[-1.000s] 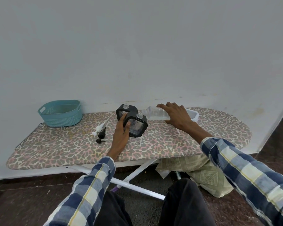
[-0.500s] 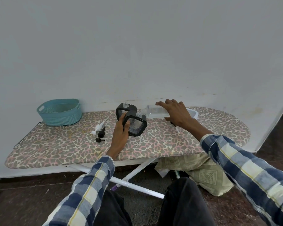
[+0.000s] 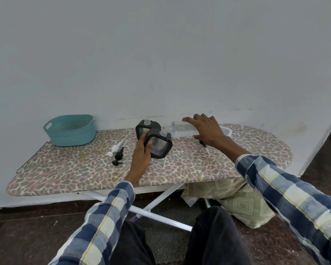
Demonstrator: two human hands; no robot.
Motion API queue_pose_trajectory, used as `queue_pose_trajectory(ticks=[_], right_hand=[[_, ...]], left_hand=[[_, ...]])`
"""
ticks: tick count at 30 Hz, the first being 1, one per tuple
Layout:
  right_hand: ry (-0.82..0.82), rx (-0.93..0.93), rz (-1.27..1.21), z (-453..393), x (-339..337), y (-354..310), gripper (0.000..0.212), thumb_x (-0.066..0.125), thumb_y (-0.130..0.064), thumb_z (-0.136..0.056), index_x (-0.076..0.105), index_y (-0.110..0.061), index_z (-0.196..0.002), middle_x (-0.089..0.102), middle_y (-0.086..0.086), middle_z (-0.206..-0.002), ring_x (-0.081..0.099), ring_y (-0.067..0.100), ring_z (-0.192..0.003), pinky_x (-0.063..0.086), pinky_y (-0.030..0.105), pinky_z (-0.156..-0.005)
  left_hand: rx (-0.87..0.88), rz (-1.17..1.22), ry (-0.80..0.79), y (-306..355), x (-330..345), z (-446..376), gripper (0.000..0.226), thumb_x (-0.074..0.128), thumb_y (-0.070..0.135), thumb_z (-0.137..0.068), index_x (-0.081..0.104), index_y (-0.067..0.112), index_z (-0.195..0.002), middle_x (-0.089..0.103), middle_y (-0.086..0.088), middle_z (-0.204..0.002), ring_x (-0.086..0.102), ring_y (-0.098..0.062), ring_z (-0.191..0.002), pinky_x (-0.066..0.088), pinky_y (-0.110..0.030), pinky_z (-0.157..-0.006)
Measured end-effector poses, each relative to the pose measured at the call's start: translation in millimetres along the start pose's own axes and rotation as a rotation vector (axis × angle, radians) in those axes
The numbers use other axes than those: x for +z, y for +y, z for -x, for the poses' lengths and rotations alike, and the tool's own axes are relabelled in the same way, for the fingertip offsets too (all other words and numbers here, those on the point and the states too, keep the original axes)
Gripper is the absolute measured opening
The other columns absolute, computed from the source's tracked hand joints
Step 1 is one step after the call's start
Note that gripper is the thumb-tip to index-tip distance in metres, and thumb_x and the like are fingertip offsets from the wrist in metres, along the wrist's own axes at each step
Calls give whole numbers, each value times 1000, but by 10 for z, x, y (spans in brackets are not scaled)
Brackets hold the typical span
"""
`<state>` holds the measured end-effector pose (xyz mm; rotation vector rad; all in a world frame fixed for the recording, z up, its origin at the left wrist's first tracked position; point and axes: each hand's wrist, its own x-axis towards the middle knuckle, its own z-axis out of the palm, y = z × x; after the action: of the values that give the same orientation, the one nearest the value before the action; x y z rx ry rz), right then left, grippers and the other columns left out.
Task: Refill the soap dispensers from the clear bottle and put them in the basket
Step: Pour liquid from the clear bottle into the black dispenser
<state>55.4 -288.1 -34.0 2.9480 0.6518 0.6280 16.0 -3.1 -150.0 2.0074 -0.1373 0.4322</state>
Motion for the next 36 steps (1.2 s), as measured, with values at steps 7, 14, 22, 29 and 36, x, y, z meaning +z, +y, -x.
queue_pose_trajectory(ticks=[7, 14, 22, 29, 36], right_hand=[[10, -2, 10, -13, -10, 0, 83, 86, -27, -87, 40, -37, -155, 57, 5, -128, 58, 29, -115, 48, 47, -91], [7, 5, 14, -12, -12, 0, 84, 86, -27, -87, 39, -37, -156, 56, 4, -129, 57, 28, -115, 48, 47, -90], [20, 4, 25, -5, -18, -9, 84, 87, -26, -86, 40, -36, -155, 57, 4, -128, 58, 29, -114, 48, 48, -90], [21, 0, 32, -12, -57, -19, 83, 86, -25, -87, 41, -36, -156, 57, 5, -129, 57, 29, -115, 47, 48, -92], [19, 6, 36, -7, -66, -39, 83, 85, -25, -88, 40, -37, -156, 57, 4, -130, 57, 29, -117, 48, 48, -93]], left_hand=[[-1, -6, 3, 29, -3, 3, 59, 39, 51, -113, 27, 36, -169, 35, 4, -173, 40, -16, -154, 37, -28, -117], [-1, -9, 1, -6, -2, -1, 61, 38, 56, -112, 26, 38, -169, 33, 7, -173, 37, -17, -156, 37, -37, -124], [2, -13, 3, -12, 3, -5, 62, 38, 57, -111, 26, 38, -169, 33, 5, -174, 37, -18, -157, 35, -32, -120], [6, -16, 4, -14, 5, -2, 61, 38, 55, -112, 26, 38, -169, 33, 5, -174, 37, -19, -157, 35, -33, -120], [2, 2, 11, 11, -3, 17, 58, 39, 54, -113, 28, 40, -167, 36, 6, -172, 40, -15, -153, 39, -34, -121]])
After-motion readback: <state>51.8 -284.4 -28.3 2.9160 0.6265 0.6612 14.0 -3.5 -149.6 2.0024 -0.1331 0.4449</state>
